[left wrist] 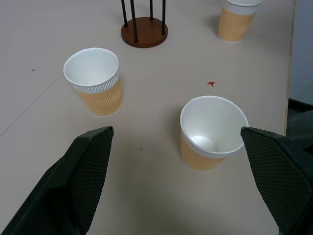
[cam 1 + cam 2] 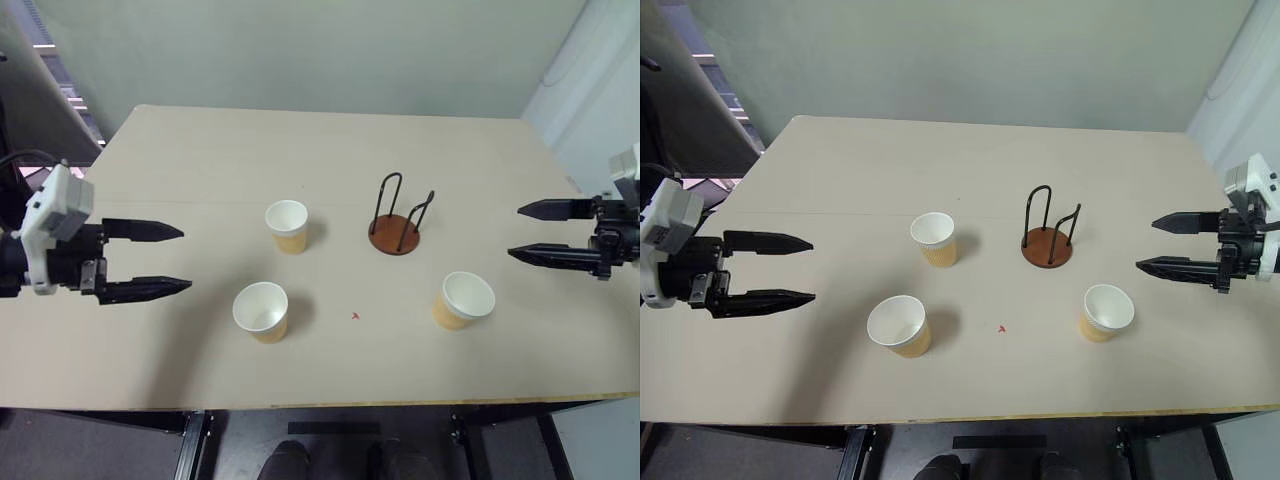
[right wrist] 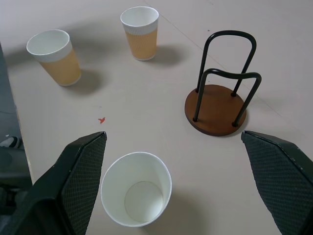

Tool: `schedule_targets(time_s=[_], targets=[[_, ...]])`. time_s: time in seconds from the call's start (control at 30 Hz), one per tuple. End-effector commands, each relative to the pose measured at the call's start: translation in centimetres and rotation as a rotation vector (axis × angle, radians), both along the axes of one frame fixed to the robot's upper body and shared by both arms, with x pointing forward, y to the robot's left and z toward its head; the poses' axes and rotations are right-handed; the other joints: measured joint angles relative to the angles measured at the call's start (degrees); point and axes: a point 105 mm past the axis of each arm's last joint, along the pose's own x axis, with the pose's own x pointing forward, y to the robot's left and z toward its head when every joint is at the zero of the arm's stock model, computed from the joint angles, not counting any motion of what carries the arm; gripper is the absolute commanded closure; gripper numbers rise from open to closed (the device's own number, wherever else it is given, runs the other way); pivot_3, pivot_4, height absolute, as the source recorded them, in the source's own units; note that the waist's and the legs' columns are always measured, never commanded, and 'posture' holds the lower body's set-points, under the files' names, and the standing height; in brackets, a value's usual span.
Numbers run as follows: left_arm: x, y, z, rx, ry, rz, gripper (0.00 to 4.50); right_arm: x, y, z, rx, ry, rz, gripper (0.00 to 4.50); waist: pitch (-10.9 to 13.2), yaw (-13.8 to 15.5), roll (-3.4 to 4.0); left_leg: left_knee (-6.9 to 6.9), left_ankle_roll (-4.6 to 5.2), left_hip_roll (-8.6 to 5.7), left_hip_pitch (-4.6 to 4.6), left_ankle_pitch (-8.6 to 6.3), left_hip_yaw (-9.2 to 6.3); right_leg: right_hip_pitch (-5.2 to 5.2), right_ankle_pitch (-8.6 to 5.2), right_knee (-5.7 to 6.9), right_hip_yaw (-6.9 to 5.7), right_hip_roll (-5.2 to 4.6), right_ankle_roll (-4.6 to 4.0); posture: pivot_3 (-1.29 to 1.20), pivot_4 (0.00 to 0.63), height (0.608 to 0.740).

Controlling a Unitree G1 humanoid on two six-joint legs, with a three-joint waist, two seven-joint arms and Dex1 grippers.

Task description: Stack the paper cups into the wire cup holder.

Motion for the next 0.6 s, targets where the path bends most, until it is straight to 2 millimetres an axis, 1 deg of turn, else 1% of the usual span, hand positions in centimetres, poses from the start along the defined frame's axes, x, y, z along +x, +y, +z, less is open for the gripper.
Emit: schedule_targets(time_s=[0.03,0.2,0.3,0.4,0.47,0.53,0.6], targets=[[-0.2,-0.6,0.5,0.001,-0.027,-0.026,0.04,-0.1,0.3,0.5,-0.002,-0.022,0.008,0.0,0.0,0.0,0.0,0.0,0.0,0.0,0.0,0.0,0.0,0.0,0.0,0.0,0.0,0.0,0.0,0.0,0.15,0.74],[-0.2,-0.6,0.4,-0.001,-0.028,-0.021,0.04,0.0,0.4,0.4,0.004,-0.022,0.004,0.0,0.0,0.0,0.0,0.01,0.0,0.0,0.0,0.0,0.01,0.0,0.0,0.0,0.0,0.0,0.0,0.0,0.15,0.74],[0.0,-0.8,0.2,-0.009,-0.031,-0.02,0.04,1.0,0.8,-0.2,0.025,-0.03,-0.038,0.0,0.0,-0.1,0.0,0.02,0.0,0.0,0.01,0.0,0.01,0.0,0.01,0.0,0.0,0.0,-0.01,0.0,0.15,0.74],[0.1,-1.1,-0.2,-0.014,-0.028,-0.021,0.04,2.8,1.7,-0.9,0.058,-0.036,-0.116,0.0,0.0,-0.4,-0.01,0.11,0.0,0.02,0.03,0.0,0.0,0.01,0.02,0.05,-0.01,0.02,-0.02,0.0,0.15,0.74],[0.1,-1.3,-0.4,-0.018,-0.024,-0.026,0.04,4.0,2.7,-1.7,0.089,-0.009,-0.165,0.0,0.0,-0.6,0.0,0.15,0.01,0.04,0.06,0.0,-0.02,0.01,0.04,0.1,-0.01,0.02,-0.03,0.0,0.15,0.74],[0.1,-1.6,-0.5,-0.019,-0.023,-0.029,0.04,4.5,3.8,-2.4,0.092,0.013,-0.177,0.0,0.0,-0.8,0.0,0.22,0.01,0.06,0.05,0.0,-0.04,0.0,0.04,0.15,-0.03,0.03,-0.03,0.0,0.15,0.74],[0.2,-1.7,-0.6,-0.019,-0.023,-0.03,0.04,4.9,4.6,-2.6,0.115,0.029,-0.185,0.0,0.0,-0.8,0.01,0.26,0.0,0.07,0.01,-0.01,-0.06,0.0,0.04,0.15,-0.08,0.04,-0.03,0.0,0.15,0.74]])
